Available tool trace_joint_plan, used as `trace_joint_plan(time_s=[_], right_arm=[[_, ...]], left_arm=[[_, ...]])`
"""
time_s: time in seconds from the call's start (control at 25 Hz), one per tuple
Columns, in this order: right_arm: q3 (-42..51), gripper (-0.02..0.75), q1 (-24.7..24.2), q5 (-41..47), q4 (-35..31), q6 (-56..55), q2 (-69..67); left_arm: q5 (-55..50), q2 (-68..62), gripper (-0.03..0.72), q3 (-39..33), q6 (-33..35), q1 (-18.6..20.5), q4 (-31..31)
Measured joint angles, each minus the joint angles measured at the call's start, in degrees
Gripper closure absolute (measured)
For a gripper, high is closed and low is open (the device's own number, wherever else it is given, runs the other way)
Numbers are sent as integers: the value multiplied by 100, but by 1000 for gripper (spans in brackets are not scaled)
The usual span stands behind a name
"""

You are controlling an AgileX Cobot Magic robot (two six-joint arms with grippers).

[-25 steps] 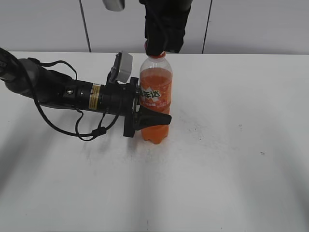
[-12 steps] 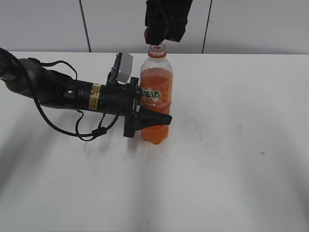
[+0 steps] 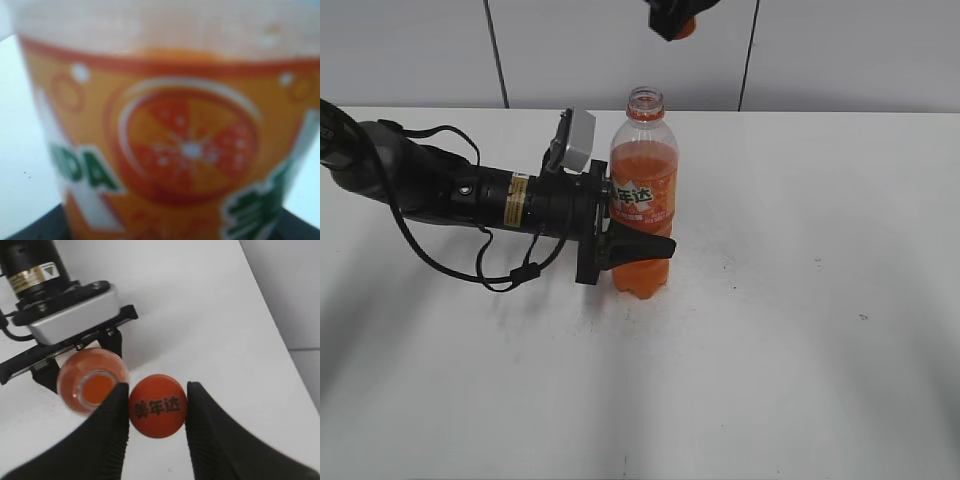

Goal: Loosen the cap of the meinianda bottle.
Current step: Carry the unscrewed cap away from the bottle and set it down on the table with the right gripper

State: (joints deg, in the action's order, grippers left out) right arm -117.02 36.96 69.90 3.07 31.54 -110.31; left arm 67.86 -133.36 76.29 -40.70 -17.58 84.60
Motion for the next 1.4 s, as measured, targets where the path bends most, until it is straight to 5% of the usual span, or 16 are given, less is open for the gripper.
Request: trace_joint_plan(time_s=[0.36, 0.64, 1.04, 1.4], right_arm=[[695, 475, -1933, -207, -954, -1423, 77], [2305, 475, -2822, -1098, -1043, -1753, 88], [5044, 475, -3158, -3371, -1489, -1795, 94], [5675, 475, -3166, -3969, -1350, -1798, 94]], left_arm=[[0, 0, 279, 0, 0, 0, 5], [5, 0, 279, 0, 0, 0, 5], [11, 0, 279, 0, 0, 0, 5], [6, 0, 279, 0, 0, 0, 5]])
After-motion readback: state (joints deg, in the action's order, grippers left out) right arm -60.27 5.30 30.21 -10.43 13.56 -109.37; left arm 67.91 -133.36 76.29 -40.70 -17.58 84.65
